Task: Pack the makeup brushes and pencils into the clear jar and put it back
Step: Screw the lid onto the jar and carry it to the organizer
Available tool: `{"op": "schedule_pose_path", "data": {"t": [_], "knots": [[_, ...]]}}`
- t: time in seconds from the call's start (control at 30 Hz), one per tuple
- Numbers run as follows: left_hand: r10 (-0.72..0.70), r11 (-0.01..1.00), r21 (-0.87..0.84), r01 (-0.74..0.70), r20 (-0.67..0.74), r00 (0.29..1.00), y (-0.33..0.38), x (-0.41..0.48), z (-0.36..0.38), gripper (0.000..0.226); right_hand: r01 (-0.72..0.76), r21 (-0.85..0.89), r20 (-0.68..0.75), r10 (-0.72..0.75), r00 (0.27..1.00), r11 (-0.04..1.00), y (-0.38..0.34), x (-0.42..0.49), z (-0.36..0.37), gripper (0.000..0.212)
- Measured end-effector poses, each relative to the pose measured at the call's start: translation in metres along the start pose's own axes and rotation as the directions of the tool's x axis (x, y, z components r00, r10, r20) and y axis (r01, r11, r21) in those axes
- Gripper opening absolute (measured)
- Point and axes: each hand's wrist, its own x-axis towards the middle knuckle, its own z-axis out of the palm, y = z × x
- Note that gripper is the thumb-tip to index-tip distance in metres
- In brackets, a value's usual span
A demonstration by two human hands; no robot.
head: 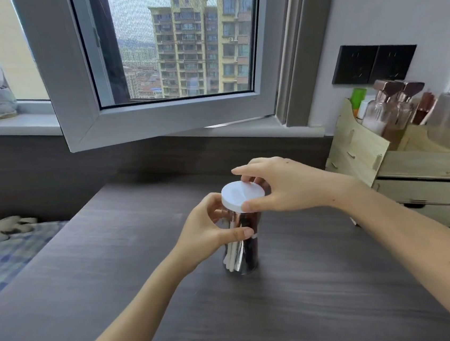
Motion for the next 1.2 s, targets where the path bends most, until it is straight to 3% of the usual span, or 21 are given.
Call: {"op": "schedule_pose_path", "data": {"t": [0.1, 0.17, 0.23, 0.37, 0.47, 0.6, 0.67, 0.73, 0.8, 0.97, 1.07, 1.2], "knots": [[-0.005, 1.000, -0.007, 0.005, 0.002, 1.000, -0.001, 0.000, -0.001, 0.056, -0.026, -0.253, -0.101, 0.001, 0.995, 0.967, -0.013, 0.005, 0.007, 0.067], [-0.012, 1.000, -0.015, 0.012, 0.014, 1.000, -0.001, 0.000, -0.001, 0.052, -0.026, -0.472, -0.167, -0.061, 0.984, 0.881, -0.015, 0.009, 0.008, 0.074], [-0.009, 1.000, -0.018, 0.009, 0.012, 1.000, -0.001, 0.000, -0.001, 0.055, -0.019, -0.497, -0.127, -0.051, 0.991, 0.868, -0.013, 0.010, 0.003, 0.077], [0.008, 1.000, -0.022, -0.008, 0.006, 1.000, -0.001, 0.000, -0.001, 0.057, 0.007, -0.141, 0.026, -0.004, 1.000, 0.990, -0.008, 0.007, 0.002, 0.055], [0.012, 0.999, -0.036, -0.011, 0.006, 1.000, -0.001, -0.001, 0.000, 0.056, -0.033, -0.022, -0.091, 0.031, 0.995, 0.999, -0.004, 0.011, 0.015, 0.050], [0.007, 0.998, -0.059, -0.008, -0.013, 1.000, -0.001, -0.001, 0.002, 0.052, -0.103, -0.054, -0.299, 0.083, 0.951, 0.993, -0.007, 0.011, 0.037, 0.048], [0.002, 0.998, -0.069, -0.004, -0.028, 1.000, 0.000, 0.001, 0.002, 0.054, -0.093, 0.057, -0.325, 0.106, 0.940, 0.994, -0.003, 0.004, 0.043, 0.052], [-0.017, 0.993, -0.116, 0.013, -0.036, 0.999, 0.001, 0.003, 0.003, 0.060, -0.055, 0.394, -0.253, 0.166, 0.953, 0.918, 0.005, -0.009, 0.039, 0.055], [-0.037, 0.980, -0.198, 0.028, -0.043, 0.998, 0.003, 0.005, 0.003, 0.066, -0.059, 0.662, -0.182, 0.236, 0.955, 0.747, 0.019, -0.024, 0.038, 0.055], [0.043, 0.948, -0.316, -0.038, 0.011, 0.999, 0.032, 0.015, 0.018, 0.065, -0.107, 0.674, -0.125, 0.255, 0.959, 0.731, 0.032, -0.050, 0.052, 0.075], [0.122, 0.930, -0.356, -0.088, 0.074, 0.990, 0.063, 0.025, 0.040, 0.059, -0.039, 0.696, -0.289, 0.330, 0.899, 0.717, 0.033, -0.058, 0.040, 0.068], [0.265, 0.910, -0.352, -0.219, 0.088, 0.960, 0.109, 0.045, 0.077, 0.064, 0.036, 0.667, -0.515, 0.426, 0.744, 0.744, 0.050, -0.079, 0.001, 0.062]]}}
